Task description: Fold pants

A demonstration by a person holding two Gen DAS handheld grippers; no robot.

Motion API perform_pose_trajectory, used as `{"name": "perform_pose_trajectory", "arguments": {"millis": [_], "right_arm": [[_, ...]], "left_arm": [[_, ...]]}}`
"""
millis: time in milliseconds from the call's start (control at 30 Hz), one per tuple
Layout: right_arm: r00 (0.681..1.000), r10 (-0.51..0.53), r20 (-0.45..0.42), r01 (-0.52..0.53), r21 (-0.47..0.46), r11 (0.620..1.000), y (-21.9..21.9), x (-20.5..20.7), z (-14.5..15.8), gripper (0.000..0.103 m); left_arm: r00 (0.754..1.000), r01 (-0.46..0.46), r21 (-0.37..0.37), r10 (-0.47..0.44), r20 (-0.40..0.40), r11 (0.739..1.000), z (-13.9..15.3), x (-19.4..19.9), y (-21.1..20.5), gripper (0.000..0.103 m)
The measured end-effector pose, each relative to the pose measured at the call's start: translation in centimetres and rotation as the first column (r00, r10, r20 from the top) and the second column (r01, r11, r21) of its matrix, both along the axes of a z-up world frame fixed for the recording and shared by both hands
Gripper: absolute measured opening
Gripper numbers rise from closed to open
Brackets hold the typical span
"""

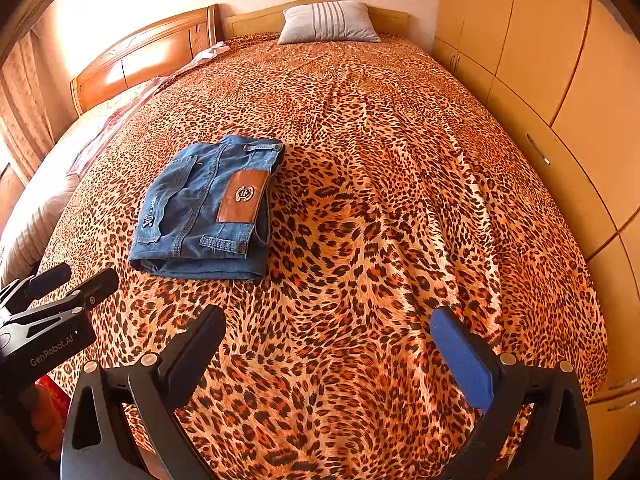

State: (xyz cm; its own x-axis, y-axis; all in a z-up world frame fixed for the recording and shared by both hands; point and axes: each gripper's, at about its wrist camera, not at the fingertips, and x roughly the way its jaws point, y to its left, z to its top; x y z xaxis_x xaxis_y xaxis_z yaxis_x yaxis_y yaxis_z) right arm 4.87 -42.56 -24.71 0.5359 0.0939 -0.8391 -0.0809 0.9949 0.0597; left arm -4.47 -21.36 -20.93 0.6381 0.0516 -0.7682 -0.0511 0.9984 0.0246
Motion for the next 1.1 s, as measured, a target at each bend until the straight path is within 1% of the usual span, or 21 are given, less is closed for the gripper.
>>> {"name": "perform_pose_trajectory", "arguments": {"millis": [367, 1100], "right_arm": [[1.0, -0.001, -0.002, 0.001, -0.002, 1.0, -0.12, 0.17, -0.21, 0.103], [1.0, 0.001, -0.015, -0.001, 0.0, 1.0, -0.08, 0.45, -0.54, 0.103]], "left_arm": [[1.0, -0.003, -0.006, 0.003, -0.01, 1.0, -0.19, 0.15, -0.12, 0.08], [0.999, 0.017, -0.016, -0.018, -0.033, 1.0, -0.72, 0.44, -0.38, 0.08]]}}
